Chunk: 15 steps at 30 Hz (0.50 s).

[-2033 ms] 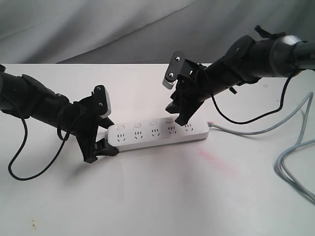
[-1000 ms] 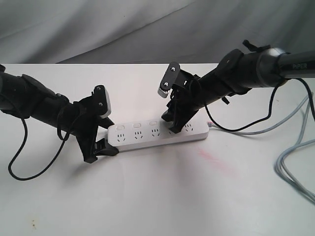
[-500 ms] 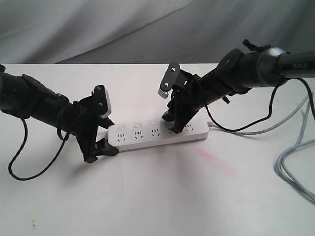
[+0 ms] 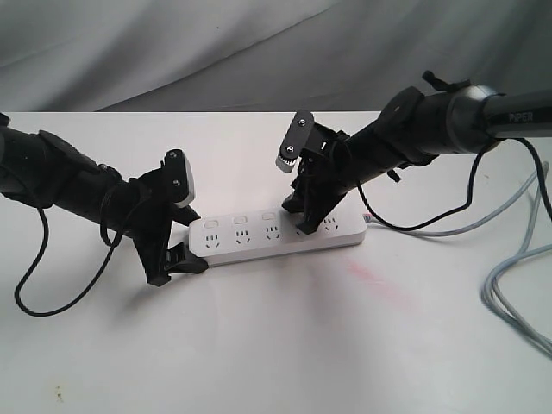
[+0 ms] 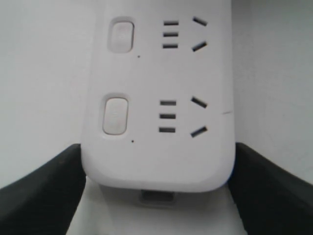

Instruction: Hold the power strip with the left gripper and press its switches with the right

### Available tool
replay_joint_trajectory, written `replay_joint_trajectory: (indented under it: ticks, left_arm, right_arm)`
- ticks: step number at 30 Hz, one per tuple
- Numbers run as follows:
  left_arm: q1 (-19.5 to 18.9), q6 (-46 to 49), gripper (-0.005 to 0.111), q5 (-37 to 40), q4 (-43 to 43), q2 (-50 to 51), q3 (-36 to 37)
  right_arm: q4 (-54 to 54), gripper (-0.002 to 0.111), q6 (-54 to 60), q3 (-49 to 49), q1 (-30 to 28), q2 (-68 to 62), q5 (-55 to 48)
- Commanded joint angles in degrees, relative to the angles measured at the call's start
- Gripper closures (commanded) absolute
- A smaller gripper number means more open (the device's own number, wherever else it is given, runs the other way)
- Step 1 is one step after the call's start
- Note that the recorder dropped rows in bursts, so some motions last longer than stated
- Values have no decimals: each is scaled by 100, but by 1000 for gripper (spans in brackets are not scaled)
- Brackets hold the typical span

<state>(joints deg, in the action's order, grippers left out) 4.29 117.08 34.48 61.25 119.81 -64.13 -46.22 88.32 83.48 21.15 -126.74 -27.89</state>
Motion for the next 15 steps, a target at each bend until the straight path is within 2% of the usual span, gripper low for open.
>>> replay_joint_trajectory:
  ticks: [1, 15]
  left_arm:
    - [37, 0, 41, -13, -49, 10, -21]
    - [37, 0, 41, -13, -49, 10, -21]
  right_arm:
    - [615, 69, 28, -102, -114, -221, -123]
    - [705, 69, 28, -102, -172, -323, -270]
